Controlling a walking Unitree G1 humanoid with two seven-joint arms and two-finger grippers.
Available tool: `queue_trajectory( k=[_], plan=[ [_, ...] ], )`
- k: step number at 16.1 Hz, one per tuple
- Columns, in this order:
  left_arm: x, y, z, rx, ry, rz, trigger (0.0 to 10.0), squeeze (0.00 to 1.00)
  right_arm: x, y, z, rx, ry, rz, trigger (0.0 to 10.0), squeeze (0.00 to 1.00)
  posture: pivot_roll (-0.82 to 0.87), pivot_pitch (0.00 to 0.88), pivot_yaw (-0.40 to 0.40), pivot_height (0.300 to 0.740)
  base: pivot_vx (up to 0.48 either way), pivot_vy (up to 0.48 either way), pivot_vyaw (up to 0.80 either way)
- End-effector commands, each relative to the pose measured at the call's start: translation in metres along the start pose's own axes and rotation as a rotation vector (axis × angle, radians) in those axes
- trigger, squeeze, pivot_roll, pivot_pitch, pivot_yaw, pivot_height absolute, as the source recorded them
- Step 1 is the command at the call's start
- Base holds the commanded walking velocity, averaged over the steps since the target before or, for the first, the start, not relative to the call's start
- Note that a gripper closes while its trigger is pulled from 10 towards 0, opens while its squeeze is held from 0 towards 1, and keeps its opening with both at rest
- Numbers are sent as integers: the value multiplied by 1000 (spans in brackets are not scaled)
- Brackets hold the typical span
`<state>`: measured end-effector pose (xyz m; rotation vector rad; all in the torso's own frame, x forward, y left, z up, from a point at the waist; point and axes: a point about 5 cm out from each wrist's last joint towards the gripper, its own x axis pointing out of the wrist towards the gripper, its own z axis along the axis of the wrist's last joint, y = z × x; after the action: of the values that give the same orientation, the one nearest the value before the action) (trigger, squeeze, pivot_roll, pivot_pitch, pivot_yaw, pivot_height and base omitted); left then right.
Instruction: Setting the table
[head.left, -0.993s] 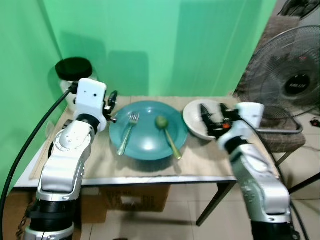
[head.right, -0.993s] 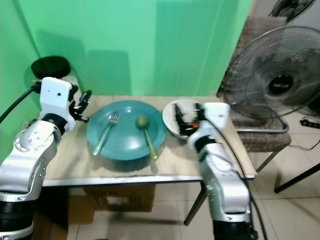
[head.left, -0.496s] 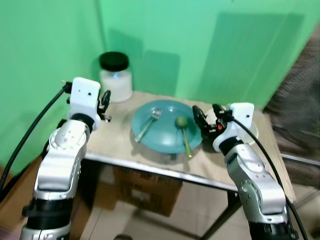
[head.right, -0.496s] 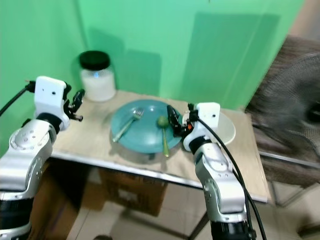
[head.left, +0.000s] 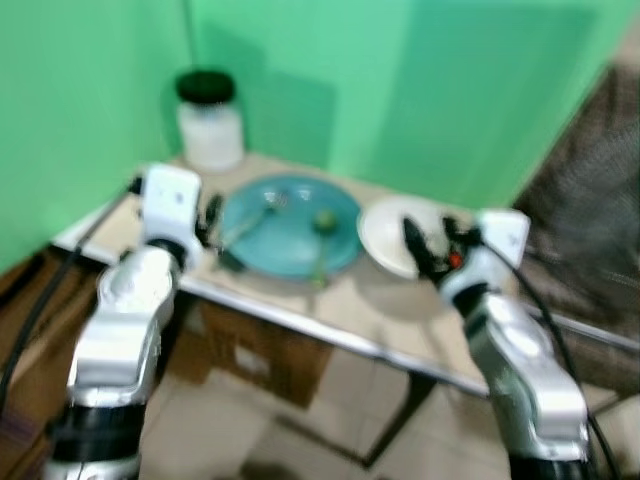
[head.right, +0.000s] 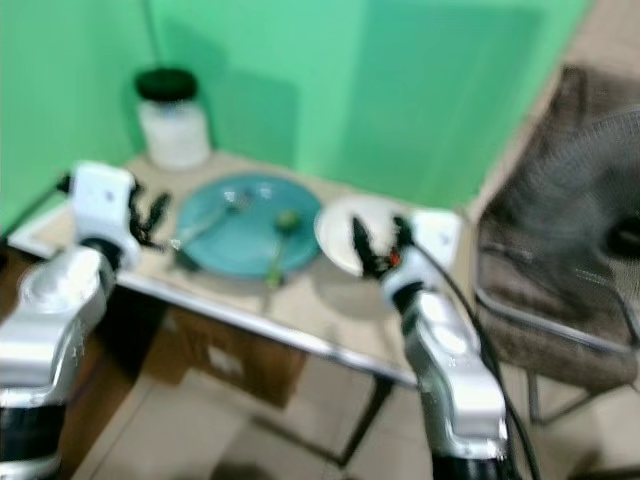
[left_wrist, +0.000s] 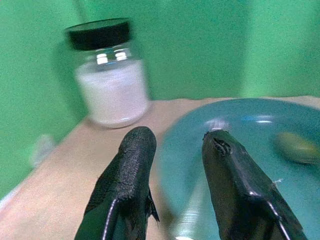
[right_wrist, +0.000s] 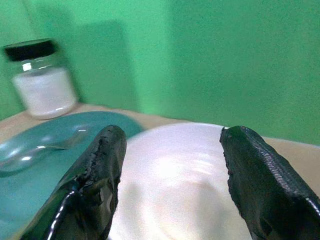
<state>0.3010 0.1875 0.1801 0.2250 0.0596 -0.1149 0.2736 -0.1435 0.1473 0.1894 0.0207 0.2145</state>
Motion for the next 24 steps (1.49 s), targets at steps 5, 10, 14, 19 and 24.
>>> queue_trajectory(
  k=[5, 10, 14, 19, 24],
  plan=[
    [4, 7, -8, -62, 50, -96, 10000, 1000, -3, 0, 6, 2, -15, 13, 10000, 0, 116, 0, -75, 740, 0, 0, 0],
    [7, 2, -6, -85, 59, -155, 10000, 1000, -6, 2, 4, -22, 5, 44, 10000, 0, 112, 0, -78, 740, 0, 0, 0],
    [3, -10, -17, -53, 103, -139, 10000, 604, -9, 1, 2, -16, 16, 35, 10000, 0, 109, 0, -80, 740, 0, 0, 0],
    [-4, -19, -14, -102, 103, -208, 10000, 0, -9, 3, 2, -45, 29, 55, 10000, 0, 109, 0, -76, 740, 0, 0, 0],
    [-8, -16, -10, -36, 58, -151, 10000, 0, -10, 5, 0, -28, 35, 59, 10000, 0, 112, 0, -75, 740, 54, 0, -116]
  ],
)
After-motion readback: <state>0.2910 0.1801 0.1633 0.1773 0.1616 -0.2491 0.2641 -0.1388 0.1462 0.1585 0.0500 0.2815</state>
